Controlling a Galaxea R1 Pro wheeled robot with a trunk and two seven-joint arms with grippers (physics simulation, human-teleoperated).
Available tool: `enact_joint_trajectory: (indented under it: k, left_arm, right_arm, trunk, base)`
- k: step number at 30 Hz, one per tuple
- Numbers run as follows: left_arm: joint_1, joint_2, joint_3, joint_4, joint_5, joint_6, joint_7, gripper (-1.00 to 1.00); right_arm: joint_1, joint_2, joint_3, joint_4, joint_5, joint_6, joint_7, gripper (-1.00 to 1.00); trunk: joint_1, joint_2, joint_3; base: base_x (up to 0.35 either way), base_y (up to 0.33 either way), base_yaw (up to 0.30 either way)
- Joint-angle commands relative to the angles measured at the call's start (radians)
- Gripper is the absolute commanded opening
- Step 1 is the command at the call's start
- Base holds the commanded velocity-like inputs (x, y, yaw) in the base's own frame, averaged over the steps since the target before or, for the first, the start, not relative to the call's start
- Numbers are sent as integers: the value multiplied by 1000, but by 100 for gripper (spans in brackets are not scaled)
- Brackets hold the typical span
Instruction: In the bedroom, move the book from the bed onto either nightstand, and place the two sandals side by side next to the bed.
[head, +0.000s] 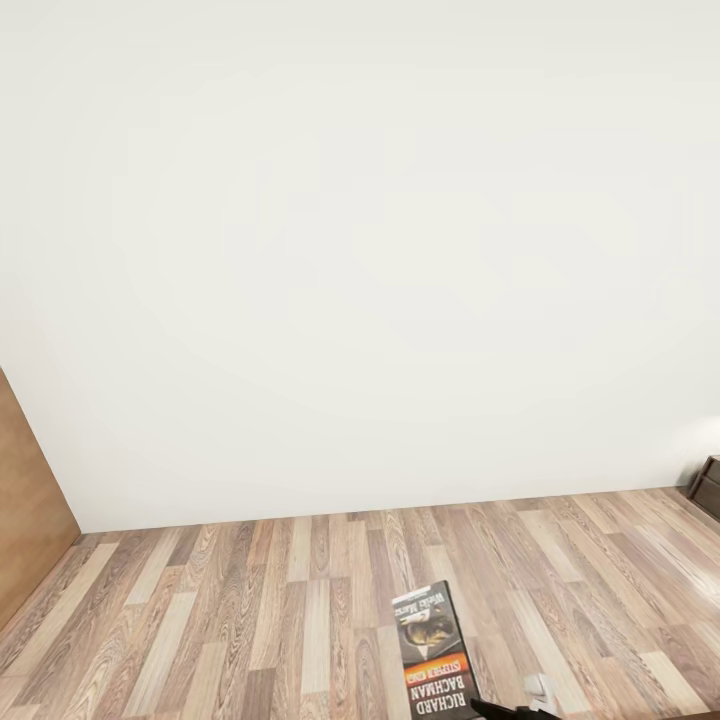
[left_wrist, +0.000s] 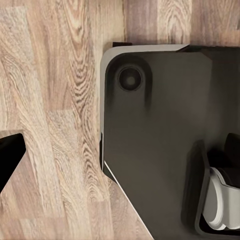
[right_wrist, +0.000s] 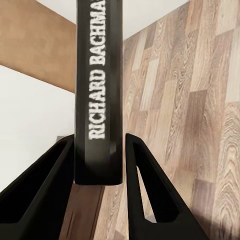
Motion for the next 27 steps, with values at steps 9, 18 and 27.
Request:
enact_joint_trajectory:
  k: [9, 18, 27]
  left_arm:
    - [0, -1, -7, 2, 10, -3, -1, 100]
    - [0, -1, -7, 2, 11, -3, -1, 100]
    - [0, -1, -7, 2, 11, -2, -2, 100]
  right_arm:
    - [1, -9, -11, -1, 6, 7, 58, -100]
    - [2, -16, -11, -1, 6, 5, 85, -100]
    - [2, -15, -10, -1, 8, 5, 91, -100]
  trunk:
    - [0, -1, 0]
    - [0, -1, 0]
    - [0, -1, 0]
  base:
    - [0, 0, 0]
    - [0, 0, 0]
    - [0, 0, 0]
